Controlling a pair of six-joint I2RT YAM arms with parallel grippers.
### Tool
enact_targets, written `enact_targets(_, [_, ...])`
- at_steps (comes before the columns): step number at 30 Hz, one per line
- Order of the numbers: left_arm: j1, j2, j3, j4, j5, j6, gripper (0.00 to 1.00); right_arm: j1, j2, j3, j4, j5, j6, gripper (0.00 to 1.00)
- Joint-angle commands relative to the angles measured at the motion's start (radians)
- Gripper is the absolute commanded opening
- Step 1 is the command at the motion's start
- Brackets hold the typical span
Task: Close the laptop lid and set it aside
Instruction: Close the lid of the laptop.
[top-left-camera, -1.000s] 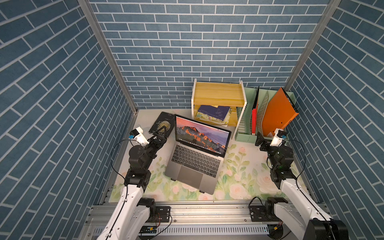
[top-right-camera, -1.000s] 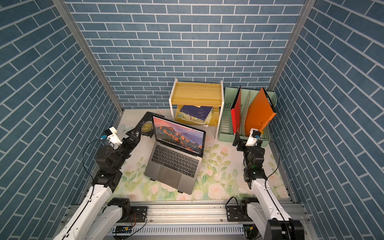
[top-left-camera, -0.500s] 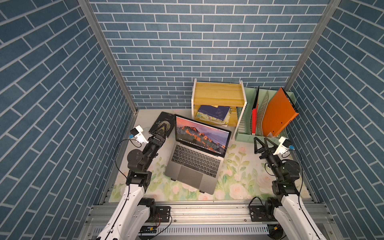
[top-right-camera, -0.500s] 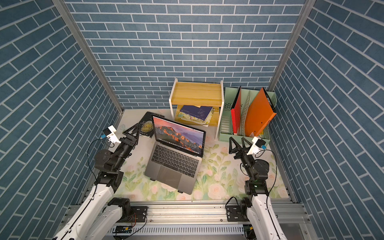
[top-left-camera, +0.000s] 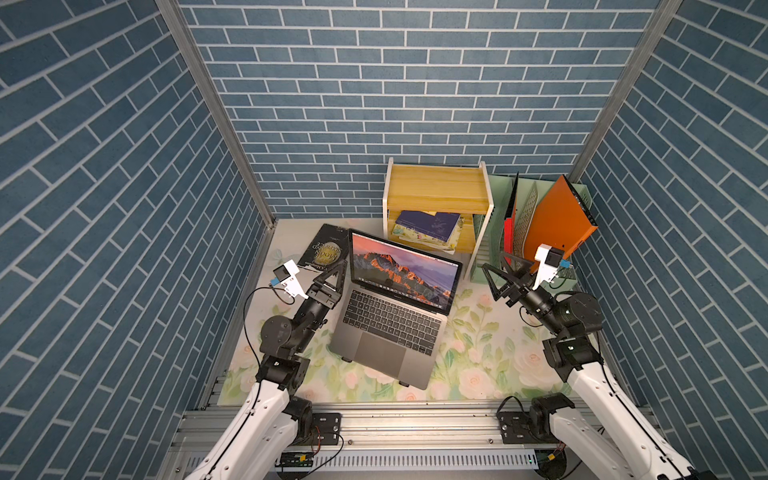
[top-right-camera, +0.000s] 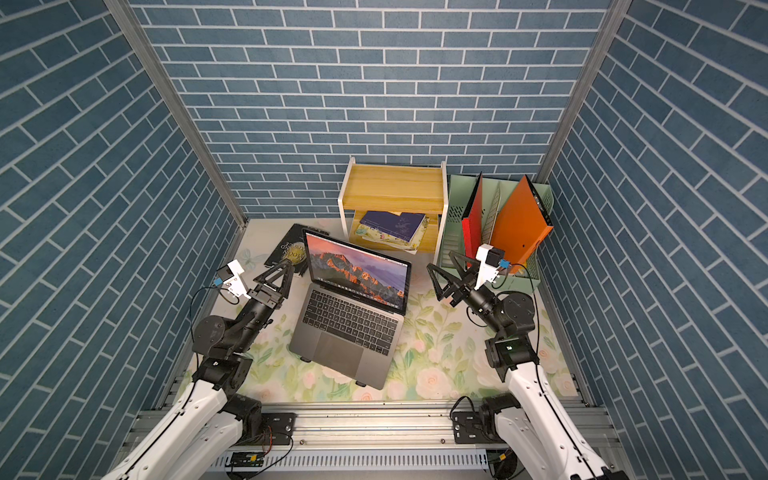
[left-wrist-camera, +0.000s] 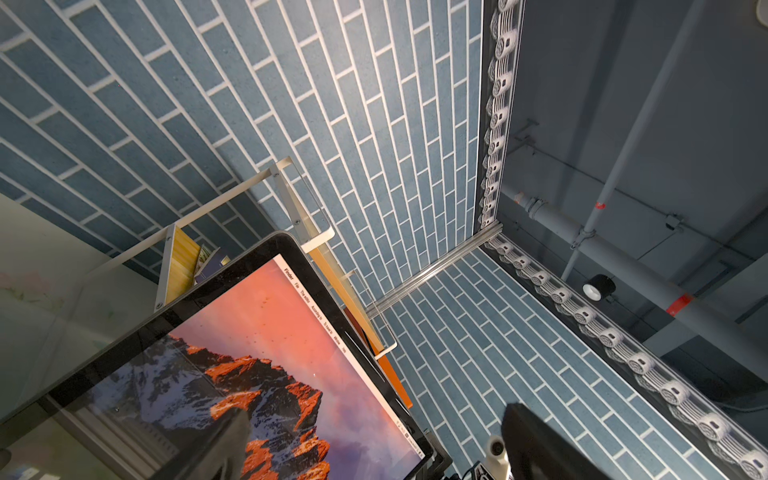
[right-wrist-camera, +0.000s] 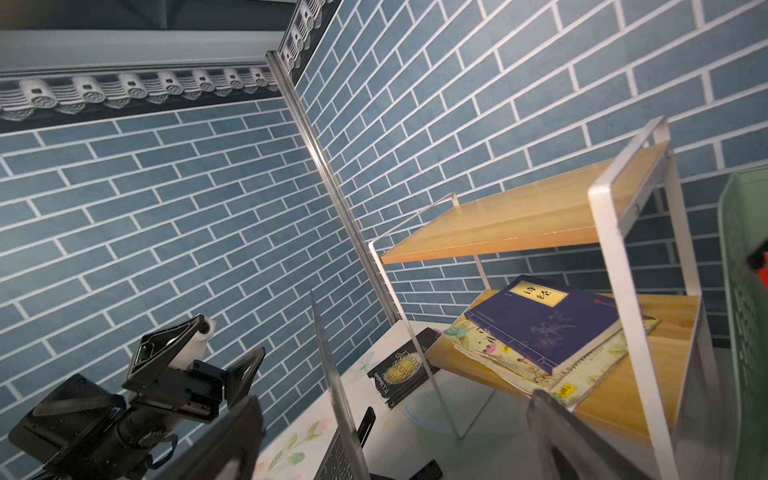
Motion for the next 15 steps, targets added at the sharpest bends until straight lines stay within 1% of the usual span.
enact_targets(1, [-0.004, -0.029, -0.044, 0.020, -0.070, -0.066, 1.00, 0.046, 0.049, 0.102, -0.132, -0.029, -0.113, 1.00])
enact_targets(3, [-0.004, -0.021, -0.042, 0.028, -0.073, -0.079, 1.00, 0.074, 0.085, 0.166, -0.194, -0.037, -0.150, 1.00])
enact_targets(6, [-0.004, -0.002, 0.007, -0.036, -0.050, -0.054, 1.00, 0.116, 0.139, 0.252, -0.288, -0.045, -0.200, 1.00])
enact_targets(11, [-0.004, -0.002, 0.101, -0.251, -0.029, 0.043, 1.00, 0.199, 0.244, 0.386, -0.429, -0.047, -0.302, 1.00])
enact_targets(15, [-0.004, -0.013, 0.113, -0.312, -0.046, 0.058, 0.99, 0.230, 0.295, 0.462, -0.500, -0.046, -0.341, 1.00])
